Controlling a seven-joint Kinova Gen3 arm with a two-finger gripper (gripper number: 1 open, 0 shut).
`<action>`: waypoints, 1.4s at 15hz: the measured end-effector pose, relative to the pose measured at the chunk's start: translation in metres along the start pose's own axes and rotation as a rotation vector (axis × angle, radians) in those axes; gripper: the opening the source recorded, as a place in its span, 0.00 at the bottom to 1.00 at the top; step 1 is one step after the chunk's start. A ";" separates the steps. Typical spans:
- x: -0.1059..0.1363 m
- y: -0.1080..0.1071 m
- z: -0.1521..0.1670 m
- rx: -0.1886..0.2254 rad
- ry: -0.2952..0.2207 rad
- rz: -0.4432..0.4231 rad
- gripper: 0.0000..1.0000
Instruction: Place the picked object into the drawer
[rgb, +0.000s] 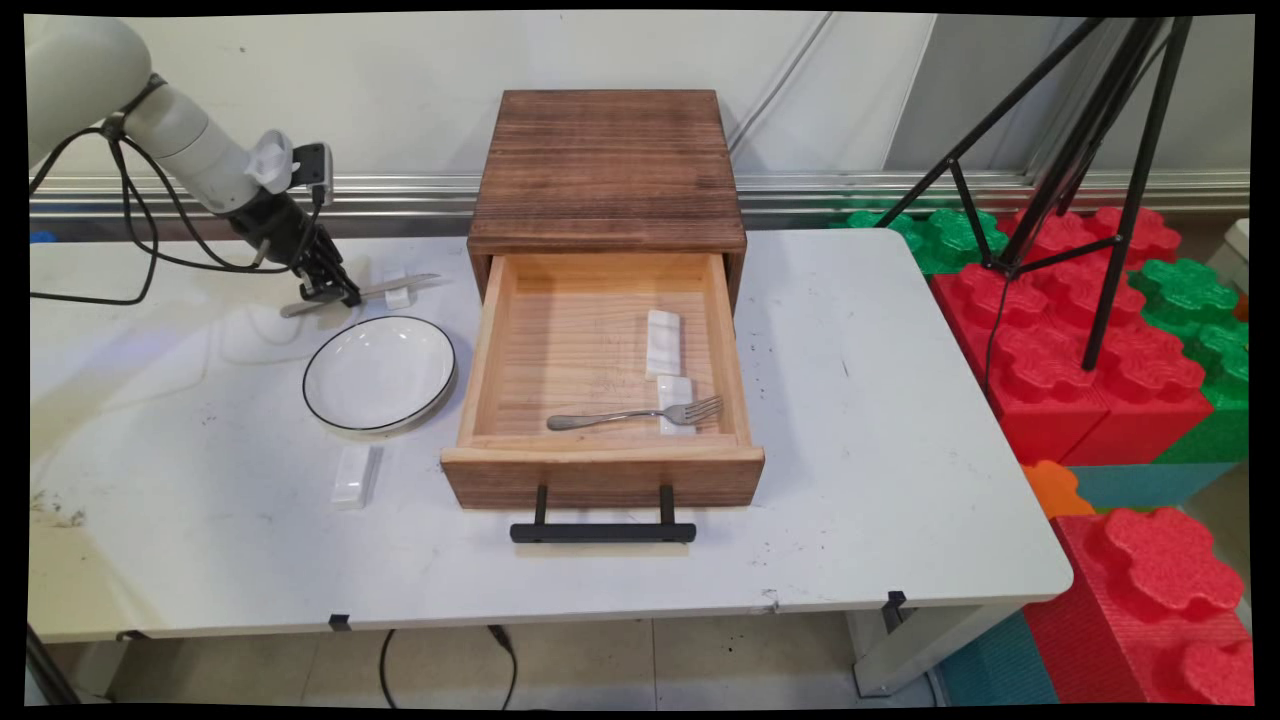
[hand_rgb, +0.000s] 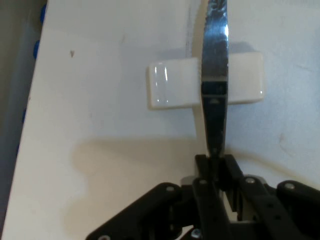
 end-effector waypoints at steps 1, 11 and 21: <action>0.000 0.000 -0.001 0.001 0.002 0.000 0.00; 0.003 0.018 -0.048 0.012 0.041 0.030 0.00; 0.019 0.062 -0.107 -0.055 0.085 0.051 0.00</action>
